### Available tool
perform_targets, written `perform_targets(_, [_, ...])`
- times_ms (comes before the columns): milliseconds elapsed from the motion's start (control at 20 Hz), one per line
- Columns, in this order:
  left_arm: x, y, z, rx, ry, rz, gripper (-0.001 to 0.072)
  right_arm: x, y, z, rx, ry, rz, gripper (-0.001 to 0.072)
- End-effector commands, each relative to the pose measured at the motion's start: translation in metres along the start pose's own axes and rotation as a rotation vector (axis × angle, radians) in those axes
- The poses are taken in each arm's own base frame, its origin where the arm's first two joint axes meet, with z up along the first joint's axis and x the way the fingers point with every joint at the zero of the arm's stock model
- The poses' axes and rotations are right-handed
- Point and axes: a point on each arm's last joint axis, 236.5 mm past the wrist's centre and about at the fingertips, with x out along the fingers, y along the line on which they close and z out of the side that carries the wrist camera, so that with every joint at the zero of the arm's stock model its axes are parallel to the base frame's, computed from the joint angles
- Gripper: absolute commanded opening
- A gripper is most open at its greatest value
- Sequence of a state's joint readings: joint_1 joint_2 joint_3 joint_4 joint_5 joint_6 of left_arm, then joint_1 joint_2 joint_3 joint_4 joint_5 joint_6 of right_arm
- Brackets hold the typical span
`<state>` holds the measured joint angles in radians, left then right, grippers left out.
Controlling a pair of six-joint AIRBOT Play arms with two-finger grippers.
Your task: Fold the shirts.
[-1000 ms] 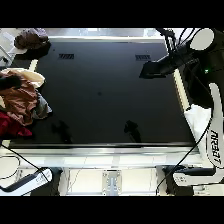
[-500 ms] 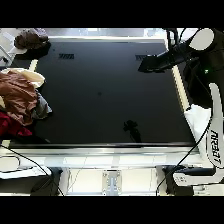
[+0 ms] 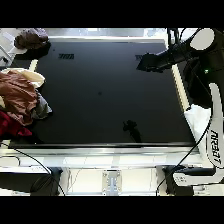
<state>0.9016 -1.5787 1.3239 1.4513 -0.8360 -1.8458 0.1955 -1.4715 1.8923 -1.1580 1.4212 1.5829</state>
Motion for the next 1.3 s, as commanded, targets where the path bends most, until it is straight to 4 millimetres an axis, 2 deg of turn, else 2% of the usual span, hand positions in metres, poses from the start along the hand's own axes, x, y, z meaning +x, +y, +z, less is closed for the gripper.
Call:
perform_targets(0, [0.007,-0.015,-0.003,-0.045,0.014,-0.071,0.0718,0.000,0.001,0.001,0.007,-0.005,0.004,0.0449])
perform_targets(200, [0.025,-0.007,-0.032,-0.057,0.134,-0.045,0.0706,0.000,0.001,0.003,0.007,-0.012,0.004,0.0449])
perform_targets(250, [0.029,-0.005,-0.038,-0.060,0.156,-0.038,0.0674,0.000,0.001,0.003,0.007,-0.011,0.005,0.0449])
perform_targets(300, [0.033,-0.004,-0.040,-0.060,0.164,-0.034,0.0553,0.000,0.002,0.003,0.008,-0.011,0.006,0.0449])
perform_targets(350, [0.033,-0.003,-0.040,-0.060,0.166,-0.034,0.0264,0.000,0.002,0.003,0.011,-0.011,0.006,0.0449])
perform_targets(400, [0.033,-0.004,-0.040,-0.057,0.164,-0.035,0.0028,0.000,0.002,0.003,0.021,-0.011,0.006,0.0449])
perform_targets(500, [0.024,-0.007,-0.034,-0.026,0.141,-0.046,0.0013,0.000,0.001,0.003,0.023,-0.011,0.006,0.0449])
perform_targets(600, [0.001,-0.014,-0.018,0.013,0.080,-0.068,0.0012,0.000,0.001,0.003,0.023,-0.011,0.005,0.0449])
perform_targets(700, [-0.038,-0.026,0.003,0.064,-0.018,-0.101,0.0013,0.000,0.001,0.002,0.022,-0.010,0.005,0.0449])
perform_targets(800, [-0.092,-0.040,0.022,0.096,-0.128,-0.144,0.0012,0.000,0.000,0.002,0.021,-0.010,-0.001,0.0449])
perform_targets(950, [-0.195,-0.081,0.034,0.107,-0.298,-0.317,0.0013,0.000,-0.010,0.003,0.015,-0.011,-0.041,0.0449])
perform_targets(1050, [-0.275,-0.123,0.024,0.098,-0.388,-0.539,0.0012,-0.001,-0.018,0.003,0.011,-0.014,-0.076,0.0449])
perform_targets(1100, [-0.319,-0.150,0.011,0.104,-0.414,-0.690,0.0012,-0.001,-0.021,0.003,0.010,-0.014,-0.085,0.0449])
perform_targets(1150, [-0.360,-0.176,-0.005,0.130,-0.430,-0.835,0.0012,-0.001,-0.024,0.003,0.007,-0.014,-0.100,0.0449])
perform_targets(1200, [-0.403,-0.204,-0.030,0.181,-0.434,-0.993,0.0012,-0.002,-0.027,0.004,0.005,-0.015,-0.112,0.0449])
perform_targets(1250, [-0.437,-0.225,-0.054,0.234,-0.429,-1.119,0.0012,-0.002,-0.031,0.004,0.002,-0.016,-0.130,0.0449])
